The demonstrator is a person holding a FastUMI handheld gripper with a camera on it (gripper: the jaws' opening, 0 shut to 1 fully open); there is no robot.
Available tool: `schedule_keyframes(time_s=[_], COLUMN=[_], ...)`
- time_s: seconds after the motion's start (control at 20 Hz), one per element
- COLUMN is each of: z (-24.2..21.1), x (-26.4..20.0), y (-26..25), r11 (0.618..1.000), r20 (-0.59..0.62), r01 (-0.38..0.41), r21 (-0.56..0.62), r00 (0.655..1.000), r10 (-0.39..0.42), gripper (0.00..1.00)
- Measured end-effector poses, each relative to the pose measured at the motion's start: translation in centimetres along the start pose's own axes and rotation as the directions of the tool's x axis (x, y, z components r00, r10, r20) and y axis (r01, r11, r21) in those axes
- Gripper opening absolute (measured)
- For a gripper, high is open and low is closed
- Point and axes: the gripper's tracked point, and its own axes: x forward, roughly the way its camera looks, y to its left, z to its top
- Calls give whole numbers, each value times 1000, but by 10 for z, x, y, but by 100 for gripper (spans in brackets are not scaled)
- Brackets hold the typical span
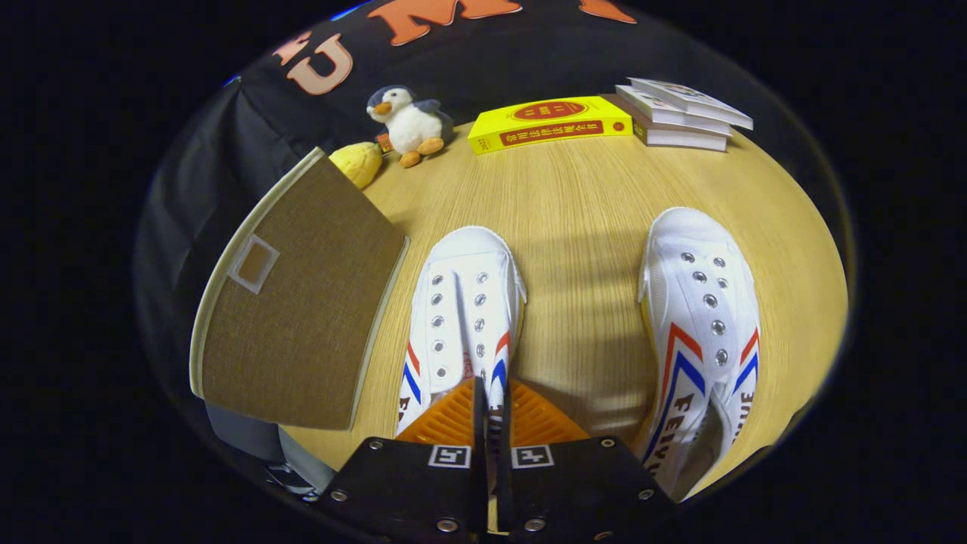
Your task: Open the storage box then place both shoes into the box .Put the left shoe in first, then the right shoe, with the right side of both shoes facing outward in a uniform manner.
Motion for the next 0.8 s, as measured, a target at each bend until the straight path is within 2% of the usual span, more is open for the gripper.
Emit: schedule_keyframes(time_s=[0.05,0.2,0.35,0.55,0.8], z=[3,10,35,79,113], x=[-2,-14,-39,-92,-136], y=[3,12,31,66,145], r11=[998,992,985,985,994], r20=[35,91,170,293,398], r01=[0,25,16,37,6], r21=[57,120,169,170,112], r00=[999,995,984,952,916], r10=[-2,-36,-45,-86,-51], gripper=[0,0,0,0,0])
